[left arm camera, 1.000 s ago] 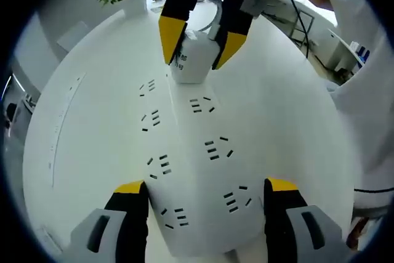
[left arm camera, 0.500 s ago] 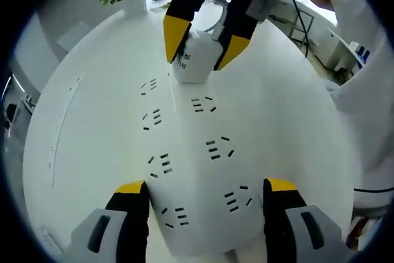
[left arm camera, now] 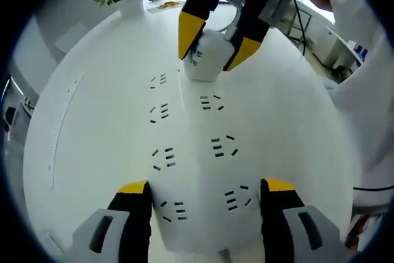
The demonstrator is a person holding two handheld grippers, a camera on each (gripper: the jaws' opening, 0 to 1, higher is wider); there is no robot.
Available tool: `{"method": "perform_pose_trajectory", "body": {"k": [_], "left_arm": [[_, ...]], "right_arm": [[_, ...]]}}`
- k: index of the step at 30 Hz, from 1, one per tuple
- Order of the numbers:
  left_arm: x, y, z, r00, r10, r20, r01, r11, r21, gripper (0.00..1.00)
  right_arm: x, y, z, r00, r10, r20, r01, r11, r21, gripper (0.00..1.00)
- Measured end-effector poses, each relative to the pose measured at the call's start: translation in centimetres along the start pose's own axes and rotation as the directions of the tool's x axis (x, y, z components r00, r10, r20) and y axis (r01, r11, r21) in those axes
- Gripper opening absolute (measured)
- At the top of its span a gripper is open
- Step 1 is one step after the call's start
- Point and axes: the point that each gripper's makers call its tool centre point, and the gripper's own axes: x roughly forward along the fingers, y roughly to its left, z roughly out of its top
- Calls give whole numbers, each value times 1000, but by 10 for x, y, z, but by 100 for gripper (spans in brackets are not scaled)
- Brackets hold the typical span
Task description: Straighten the power strip on the desk, plug the charger into it
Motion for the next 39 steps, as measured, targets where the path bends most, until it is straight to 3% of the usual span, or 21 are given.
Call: {"method": "perform_pose_trajectory", "body": {"k": [39], "left_arm": [[0,-2,0,1000,-3,-5,3,1000,7,70]], "right_arm": [[-4,12,1,999,-28,22,24,991,132,27]]}}
